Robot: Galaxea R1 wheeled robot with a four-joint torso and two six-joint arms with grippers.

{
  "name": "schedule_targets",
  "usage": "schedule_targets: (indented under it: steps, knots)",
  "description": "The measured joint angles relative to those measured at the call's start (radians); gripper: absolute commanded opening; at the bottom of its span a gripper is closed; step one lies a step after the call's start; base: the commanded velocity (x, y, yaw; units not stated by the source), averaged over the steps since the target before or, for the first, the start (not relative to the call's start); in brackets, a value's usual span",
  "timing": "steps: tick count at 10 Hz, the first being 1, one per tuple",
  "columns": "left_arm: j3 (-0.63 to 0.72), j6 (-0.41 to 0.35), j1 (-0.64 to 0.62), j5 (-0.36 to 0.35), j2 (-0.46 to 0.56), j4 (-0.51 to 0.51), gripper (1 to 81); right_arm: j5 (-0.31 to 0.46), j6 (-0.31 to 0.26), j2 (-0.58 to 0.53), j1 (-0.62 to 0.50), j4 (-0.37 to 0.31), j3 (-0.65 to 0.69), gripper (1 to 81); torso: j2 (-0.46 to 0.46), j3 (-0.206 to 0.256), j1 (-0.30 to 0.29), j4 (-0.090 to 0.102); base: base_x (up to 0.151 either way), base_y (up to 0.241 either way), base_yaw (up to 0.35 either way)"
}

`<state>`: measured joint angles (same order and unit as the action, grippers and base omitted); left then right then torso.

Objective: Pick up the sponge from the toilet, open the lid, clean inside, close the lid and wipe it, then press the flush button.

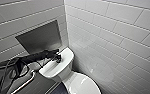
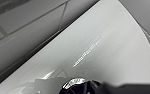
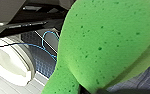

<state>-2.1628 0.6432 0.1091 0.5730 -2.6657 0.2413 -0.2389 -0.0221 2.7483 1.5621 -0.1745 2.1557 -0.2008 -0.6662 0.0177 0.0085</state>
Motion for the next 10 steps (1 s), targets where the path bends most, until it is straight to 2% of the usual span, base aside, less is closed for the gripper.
schedule_targets:
  steps: [5, 10]
  knots:
    - [0.032, -0.01, 0.011, -0.027, 0.029, 0.013, 1.0, 0.0, 0.0, 0.008, 0.0, 0.0, 0.004, 1.0, 0.0, 0.0, 0.0, 0.0, 0.0, 0.0, 0.0]
    - [0.171, -0.009, 0.018, 0.024, 0.127, 0.009, 1.0, 0.003, -0.004, 0.022, -0.002, 0.0, 0.013, 1.0, 0.0, 0.0, 0.0, 0.0, 0.0, 0.0, 0.0]
